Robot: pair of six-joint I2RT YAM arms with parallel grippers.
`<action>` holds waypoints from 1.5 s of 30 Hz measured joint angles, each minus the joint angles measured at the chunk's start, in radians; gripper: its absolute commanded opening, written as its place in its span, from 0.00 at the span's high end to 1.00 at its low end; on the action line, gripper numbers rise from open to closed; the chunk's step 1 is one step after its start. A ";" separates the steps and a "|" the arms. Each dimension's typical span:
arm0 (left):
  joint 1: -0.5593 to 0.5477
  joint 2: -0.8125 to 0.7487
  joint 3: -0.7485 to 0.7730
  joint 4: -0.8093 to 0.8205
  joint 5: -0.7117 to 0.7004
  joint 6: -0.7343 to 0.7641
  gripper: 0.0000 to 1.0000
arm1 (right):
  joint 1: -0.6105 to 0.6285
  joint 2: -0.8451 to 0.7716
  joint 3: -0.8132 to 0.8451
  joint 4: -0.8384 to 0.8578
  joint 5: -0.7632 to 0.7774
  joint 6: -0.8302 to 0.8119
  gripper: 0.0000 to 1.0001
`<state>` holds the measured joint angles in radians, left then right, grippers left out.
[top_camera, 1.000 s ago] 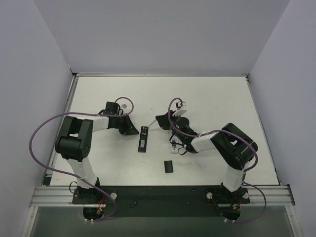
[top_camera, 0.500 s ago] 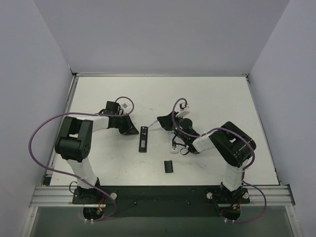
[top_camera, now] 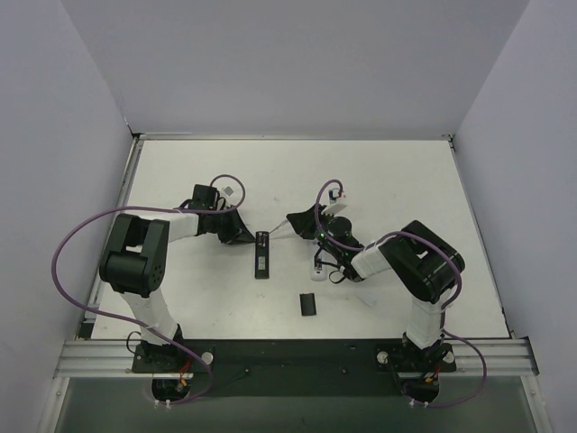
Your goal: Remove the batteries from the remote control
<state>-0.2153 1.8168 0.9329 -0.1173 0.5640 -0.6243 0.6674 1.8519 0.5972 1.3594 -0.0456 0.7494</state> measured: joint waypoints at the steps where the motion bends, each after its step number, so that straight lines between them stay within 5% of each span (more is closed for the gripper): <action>1: 0.000 0.000 0.000 0.003 0.002 -0.001 0.79 | -0.001 0.003 0.000 0.003 -0.002 0.003 1.00; 45: 0.041 0.014 0.020 -0.070 0.004 0.003 0.79 | -0.071 0.051 -0.046 0.035 -0.090 0.169 1.00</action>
<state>-0.1741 1.8309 0.9531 -0.1875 0.5678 -0.6209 0.5961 1.9026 0.5510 1.3945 -0.1356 0.9188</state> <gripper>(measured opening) 0.206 0.127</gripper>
